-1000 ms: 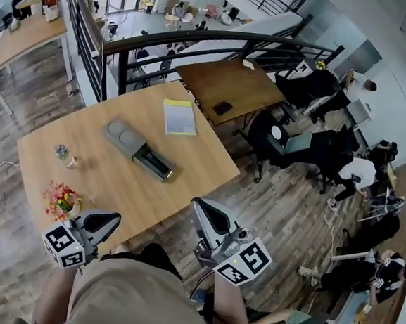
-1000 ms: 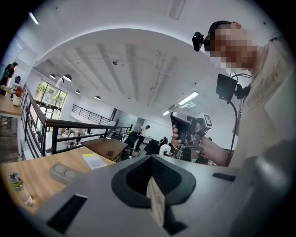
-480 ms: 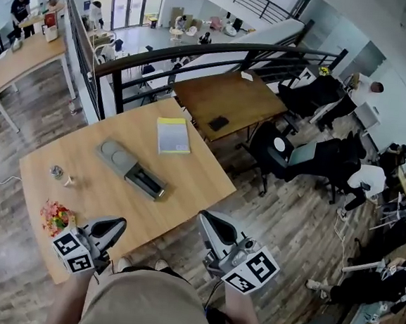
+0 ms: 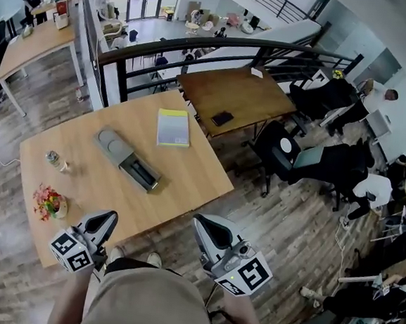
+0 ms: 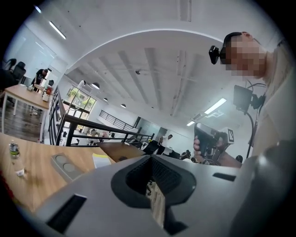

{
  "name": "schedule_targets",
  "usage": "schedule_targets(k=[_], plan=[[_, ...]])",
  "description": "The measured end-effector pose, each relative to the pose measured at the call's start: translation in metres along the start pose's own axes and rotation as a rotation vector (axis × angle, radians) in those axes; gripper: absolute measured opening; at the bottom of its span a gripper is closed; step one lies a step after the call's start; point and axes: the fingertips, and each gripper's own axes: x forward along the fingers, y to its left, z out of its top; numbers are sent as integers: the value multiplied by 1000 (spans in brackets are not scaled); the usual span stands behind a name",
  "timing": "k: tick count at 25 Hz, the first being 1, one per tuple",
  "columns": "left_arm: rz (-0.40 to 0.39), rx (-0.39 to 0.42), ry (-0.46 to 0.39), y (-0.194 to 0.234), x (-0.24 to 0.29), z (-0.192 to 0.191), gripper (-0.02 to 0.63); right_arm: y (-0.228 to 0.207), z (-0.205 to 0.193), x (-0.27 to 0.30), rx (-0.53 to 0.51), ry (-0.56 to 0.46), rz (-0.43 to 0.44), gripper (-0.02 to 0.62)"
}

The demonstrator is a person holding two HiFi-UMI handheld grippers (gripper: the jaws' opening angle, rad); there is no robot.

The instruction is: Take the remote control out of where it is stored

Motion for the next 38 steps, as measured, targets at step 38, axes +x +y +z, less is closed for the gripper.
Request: schedule_targets(k=[38], plan=[[-16,-86,-23,78,-50,31,2,39,-44,58,-13,-12,78,4]])
